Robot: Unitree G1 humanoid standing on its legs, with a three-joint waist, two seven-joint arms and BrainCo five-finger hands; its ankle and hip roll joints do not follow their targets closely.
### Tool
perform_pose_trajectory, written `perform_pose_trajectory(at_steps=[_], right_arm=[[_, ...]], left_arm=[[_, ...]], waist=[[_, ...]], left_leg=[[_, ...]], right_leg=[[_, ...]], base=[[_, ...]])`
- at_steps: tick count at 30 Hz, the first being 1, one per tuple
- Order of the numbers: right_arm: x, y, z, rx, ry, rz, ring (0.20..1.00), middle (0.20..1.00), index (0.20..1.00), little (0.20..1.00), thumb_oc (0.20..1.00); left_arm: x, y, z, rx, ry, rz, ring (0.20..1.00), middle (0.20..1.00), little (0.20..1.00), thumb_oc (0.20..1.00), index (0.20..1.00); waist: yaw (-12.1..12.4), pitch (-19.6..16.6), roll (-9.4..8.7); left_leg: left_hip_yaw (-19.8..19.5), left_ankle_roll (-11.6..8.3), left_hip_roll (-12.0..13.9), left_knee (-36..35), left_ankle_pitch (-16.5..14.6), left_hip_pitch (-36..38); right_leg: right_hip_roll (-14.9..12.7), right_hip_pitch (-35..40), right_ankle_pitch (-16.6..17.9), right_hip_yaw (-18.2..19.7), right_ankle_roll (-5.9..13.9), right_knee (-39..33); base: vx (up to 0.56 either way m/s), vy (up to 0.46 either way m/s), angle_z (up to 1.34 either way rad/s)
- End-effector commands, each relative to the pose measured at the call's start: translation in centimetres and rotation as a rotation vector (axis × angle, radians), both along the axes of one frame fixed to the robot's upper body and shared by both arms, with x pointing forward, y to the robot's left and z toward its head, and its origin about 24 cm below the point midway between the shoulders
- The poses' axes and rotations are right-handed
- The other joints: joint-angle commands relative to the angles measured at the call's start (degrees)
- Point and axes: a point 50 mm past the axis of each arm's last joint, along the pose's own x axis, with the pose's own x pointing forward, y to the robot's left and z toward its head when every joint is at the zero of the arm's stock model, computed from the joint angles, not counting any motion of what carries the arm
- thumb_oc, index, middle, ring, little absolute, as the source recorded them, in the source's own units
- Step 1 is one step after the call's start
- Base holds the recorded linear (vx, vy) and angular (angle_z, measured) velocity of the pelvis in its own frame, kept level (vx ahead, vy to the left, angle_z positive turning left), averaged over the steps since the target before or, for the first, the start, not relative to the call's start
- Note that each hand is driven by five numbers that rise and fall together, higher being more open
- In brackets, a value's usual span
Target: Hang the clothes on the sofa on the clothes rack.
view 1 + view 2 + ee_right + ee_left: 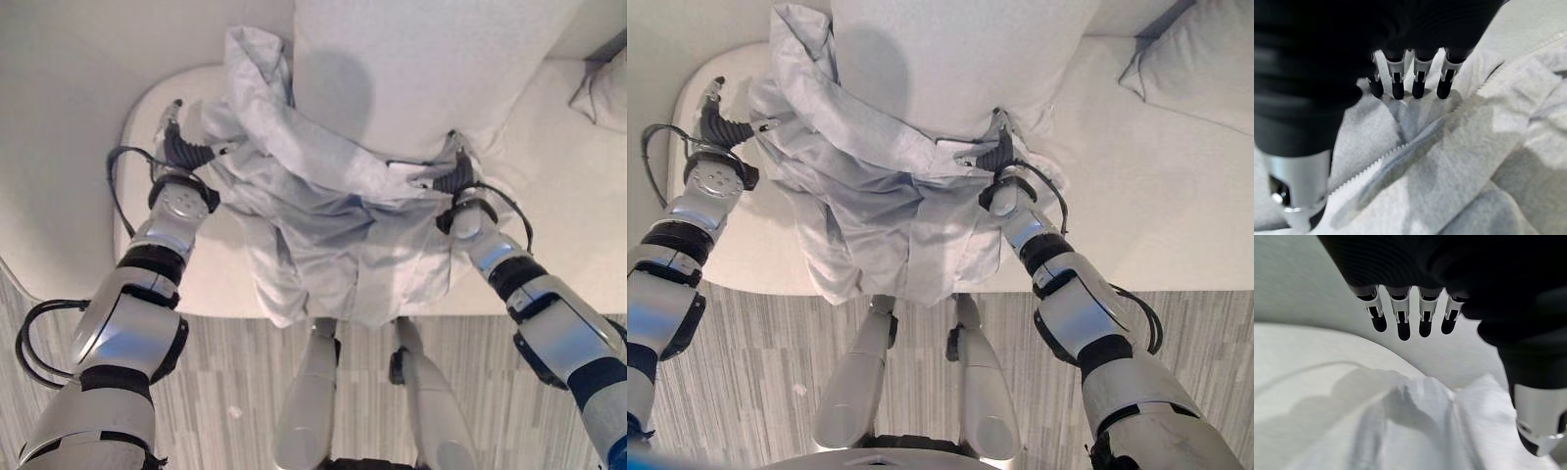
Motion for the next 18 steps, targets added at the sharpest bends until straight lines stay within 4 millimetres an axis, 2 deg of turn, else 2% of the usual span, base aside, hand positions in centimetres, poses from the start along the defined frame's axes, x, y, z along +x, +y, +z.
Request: perform_pose_trajectory(at_steps=[1,4,7,12,18], right_arm=[[-0.2,2.5,-0.6,-0.006,0.027,0.101,1.000,1.000,1.000,1.000,1.000],[-0.5,3.0,-1.1,-0.015,0.019,0.114,1.000,1.000,1.000,1.000,1.000],[-1.6,3.7,-3.2,-0.026,0.015,0.126,1.000,1.000,1.000,1.000,1.000],[-3.4,4.1,-5.3,-0.008,-0.011,0.141,1.000,1.000,1.000,1.000,1.000],[-5.0,3.6,-6.7,-0.003,-0.032,0.132,1.000,1.000,1.000,1.000,1.000]], left_arm=[[-0.4,1.2,4.2,0.050,-0.116,0.062,1.000,1.000,1.000,1.000,1.000],[-0.7,1.7,4.3,0.066,-0.117,0.079,1.000,1.000,1.000,1.000,1.000],[-1.2,2.9,4.0,0.114,-0.091,0.127,1.000,1.000,1.000,1.000,1.000],[-1.7,3.4,3.9,0.156,-0.095,0.153,1.000,1.000,1.000,1.000,1.000],[-1.9,3.5,4.2,0.200,-0.102,0.161,1.000,1.000,1.000,1.000,1.000]], waist=[[3.3,1.3,-1.87],[3.3,1.6,-2.06],[2.9,1.7,-2.66],[2.1,1.7,-3.08],[0.7,1.7,-3.46]], left_leg=[[-0.5,0.91,-2.7,0.3,-1.3,1.8],[-0.6,0.93,-2.6,0.3,-1.4,1.6],[-0.8,1.03,-2.4,0.4,-1.6,0.9],[-1.2,1.12,-2.1,0.5,-1.9,0.1],[-1.1,1.22,-1.9,0.2,-2.1,-0.5]], right_leg=[[-7.0,-0.3,2.8,4.3,7.89,0.8],[-7.0,-0.5,2.9,4.2,7.91,0.8],[-6.9,-0.8,2.7,4.0,7.92,0.8],[-6.7,-1.5,2.5,3.9,7.91,0.8],[-6.7,-2.5,2.5,3.8,8.01,0.8]], base=[[-0.01,0.015,0.06],[0.00,0.014,0.08],[0.01,0.014,0.04],[0.00,0.022,0.05],[0.00,0.032,0.04]])
